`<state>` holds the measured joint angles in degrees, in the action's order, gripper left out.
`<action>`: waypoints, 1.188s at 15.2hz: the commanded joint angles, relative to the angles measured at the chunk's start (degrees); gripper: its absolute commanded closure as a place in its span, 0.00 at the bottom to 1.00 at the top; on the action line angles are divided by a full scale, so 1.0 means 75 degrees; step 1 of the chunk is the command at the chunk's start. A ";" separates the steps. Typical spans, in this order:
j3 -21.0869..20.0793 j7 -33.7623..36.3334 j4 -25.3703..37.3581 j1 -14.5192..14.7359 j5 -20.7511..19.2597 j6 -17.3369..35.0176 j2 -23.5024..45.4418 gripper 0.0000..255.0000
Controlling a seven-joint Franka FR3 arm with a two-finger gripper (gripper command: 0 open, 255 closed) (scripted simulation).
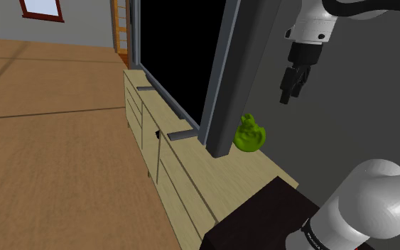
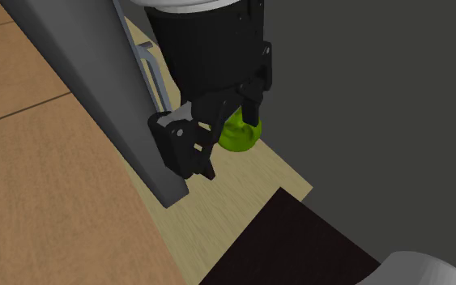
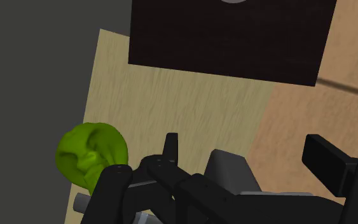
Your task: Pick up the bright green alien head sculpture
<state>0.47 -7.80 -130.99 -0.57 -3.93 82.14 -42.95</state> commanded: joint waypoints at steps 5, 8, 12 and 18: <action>0.0493 -0.0842 -0.0911 -0.0021 -0.0546 0.1076 -0.0193 0.00; 0.0903 -0.1447 -0.1475 -0.0063 -0.0960 0.1944 -0.0184 0.00; 0.1499 -0.2230 -0.2048 -0.0140 -0.1497 0.3189 0.0065 0.00; 0.2492 -0.3376 -0.2476 -0.0195 -0.2185 0.5222 0.0991 0.00</action>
<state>17.88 -31.63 -148.98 -2.02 -19.45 118.20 -36.94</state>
